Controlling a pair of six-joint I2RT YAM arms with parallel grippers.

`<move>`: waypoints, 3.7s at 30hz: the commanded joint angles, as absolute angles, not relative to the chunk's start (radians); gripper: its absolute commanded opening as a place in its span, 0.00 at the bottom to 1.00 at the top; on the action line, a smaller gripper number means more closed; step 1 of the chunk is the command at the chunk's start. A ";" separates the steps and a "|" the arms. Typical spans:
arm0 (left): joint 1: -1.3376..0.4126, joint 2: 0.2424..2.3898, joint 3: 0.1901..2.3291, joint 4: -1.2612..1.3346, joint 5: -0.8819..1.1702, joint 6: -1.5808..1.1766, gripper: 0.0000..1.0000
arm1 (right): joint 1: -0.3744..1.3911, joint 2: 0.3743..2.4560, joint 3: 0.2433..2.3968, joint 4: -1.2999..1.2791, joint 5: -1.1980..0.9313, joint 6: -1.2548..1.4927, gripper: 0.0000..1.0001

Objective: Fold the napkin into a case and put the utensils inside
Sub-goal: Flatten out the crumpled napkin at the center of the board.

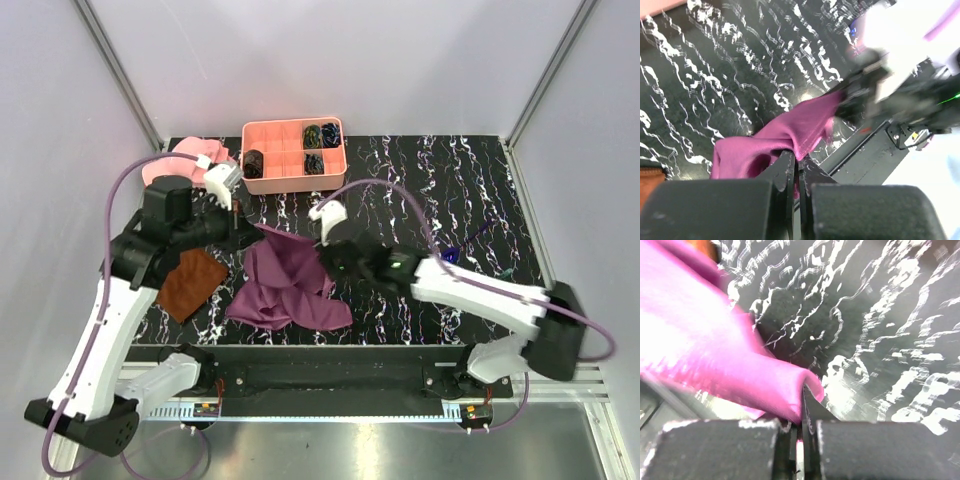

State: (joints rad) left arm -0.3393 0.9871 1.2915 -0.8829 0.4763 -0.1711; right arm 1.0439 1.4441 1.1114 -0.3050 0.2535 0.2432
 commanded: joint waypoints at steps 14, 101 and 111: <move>-0.327 0.719 1.643 -0.810 0.683 -0.098 0.00 | 1.049 1.002 1.724 -0.953 -0.220 0.080 0.00; -0.537 1.078 0.745 -0.262 0.253 -0.594 0.48 | 0.632 1.318 0.698 -0.589 0.055 0.744 0.27; -0.502 1.037 0.756 -0.288 0.284 -0.578 0.49 | 0.632 1.373 0.689 -0.520 0.005 0.738 0.35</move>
State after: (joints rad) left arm -0.5182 1.0885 0.7074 -0.3008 0.2588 -0.6025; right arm 0.6220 1.3418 0.6933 -0.5522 0.0063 0.7380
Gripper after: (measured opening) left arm 0.485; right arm 0.343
